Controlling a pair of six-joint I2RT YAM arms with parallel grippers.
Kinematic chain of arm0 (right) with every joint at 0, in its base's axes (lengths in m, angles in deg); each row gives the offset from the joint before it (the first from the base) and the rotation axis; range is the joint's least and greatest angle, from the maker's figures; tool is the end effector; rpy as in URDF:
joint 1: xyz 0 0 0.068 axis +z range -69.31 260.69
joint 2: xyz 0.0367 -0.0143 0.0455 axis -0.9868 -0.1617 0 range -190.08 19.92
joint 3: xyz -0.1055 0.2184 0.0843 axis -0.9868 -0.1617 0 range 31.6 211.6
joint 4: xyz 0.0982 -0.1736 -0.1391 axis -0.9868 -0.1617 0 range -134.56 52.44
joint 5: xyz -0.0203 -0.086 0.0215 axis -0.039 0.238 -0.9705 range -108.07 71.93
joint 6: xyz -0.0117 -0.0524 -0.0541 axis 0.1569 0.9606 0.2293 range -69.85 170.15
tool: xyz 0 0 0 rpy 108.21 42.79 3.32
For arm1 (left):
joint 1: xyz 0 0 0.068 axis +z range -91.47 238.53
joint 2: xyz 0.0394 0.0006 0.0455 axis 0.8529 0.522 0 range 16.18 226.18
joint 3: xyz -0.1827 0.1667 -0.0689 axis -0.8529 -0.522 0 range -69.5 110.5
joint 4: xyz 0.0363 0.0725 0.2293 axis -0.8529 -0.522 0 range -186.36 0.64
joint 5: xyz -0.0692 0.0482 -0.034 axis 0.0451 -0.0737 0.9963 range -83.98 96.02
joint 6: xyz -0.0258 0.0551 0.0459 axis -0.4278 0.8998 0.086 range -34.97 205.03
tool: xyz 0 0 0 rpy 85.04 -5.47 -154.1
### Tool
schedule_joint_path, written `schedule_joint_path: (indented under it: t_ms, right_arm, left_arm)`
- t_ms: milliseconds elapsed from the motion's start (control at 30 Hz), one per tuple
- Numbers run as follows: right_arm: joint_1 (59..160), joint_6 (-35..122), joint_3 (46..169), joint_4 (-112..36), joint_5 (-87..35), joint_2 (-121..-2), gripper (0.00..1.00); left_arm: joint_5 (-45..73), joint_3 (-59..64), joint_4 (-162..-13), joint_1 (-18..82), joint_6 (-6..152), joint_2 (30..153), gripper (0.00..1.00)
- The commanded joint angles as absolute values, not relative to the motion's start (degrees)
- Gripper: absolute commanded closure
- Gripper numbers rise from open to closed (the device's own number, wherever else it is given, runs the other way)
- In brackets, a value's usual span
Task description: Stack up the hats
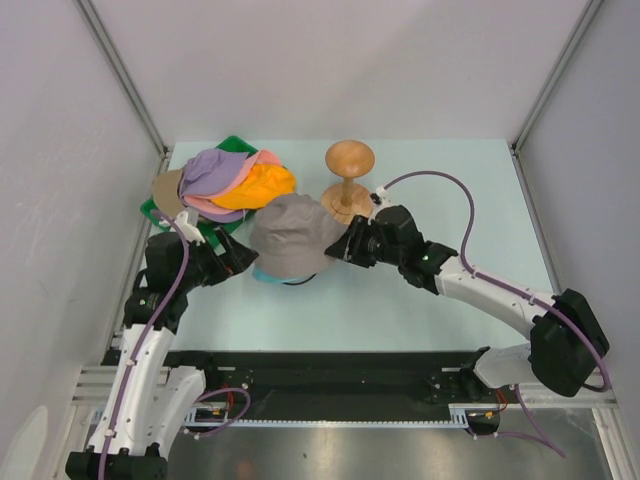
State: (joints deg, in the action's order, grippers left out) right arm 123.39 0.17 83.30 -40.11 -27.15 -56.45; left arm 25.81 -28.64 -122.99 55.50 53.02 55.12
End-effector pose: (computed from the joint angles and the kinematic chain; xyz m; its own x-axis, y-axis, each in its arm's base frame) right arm 0.2240 0.2205 0.2514 -0.8079 0.2834 -0.5166 -0.2395 0.6430 0.7274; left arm 0.1642 -0.0305 0.2658 -0.6239 -0.4664 -0.6270 0.0079 0.7986 -0.6018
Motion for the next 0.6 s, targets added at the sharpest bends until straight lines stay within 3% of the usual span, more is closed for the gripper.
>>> schedule_joint_path:
  t_ms: [0, 100, 233, 567]
  right_arm:
    - [123.67, 0.58, 83.1, -36.07, -23.96, -58.47, 0.69]
    - [122.88, 1.81, 82.92, -35.54, -23.69, -59.96, 0.81]
    - [122.18, 3.3, 82.4, -35.54, -23.52, -61.64, 0.89]
    - [115.15, 6.64, 78.35, -27.74, -31.42, -65.32, 0.82]
  left_arm:
    - [26.32, -27.84, -121.8, 55.63, 52.86, 53.88, 0.02]
    - [26.41, -27.58, -121.18, 55.63, 52.6, 53.8, 0.02]
    - [25.89, -27.49, -120.39, 55.63, 52.78, 53.97, 0.02]
    - [28.51, -28.98, -109.94, 55.63, 50.76, 57.83, 0.03]
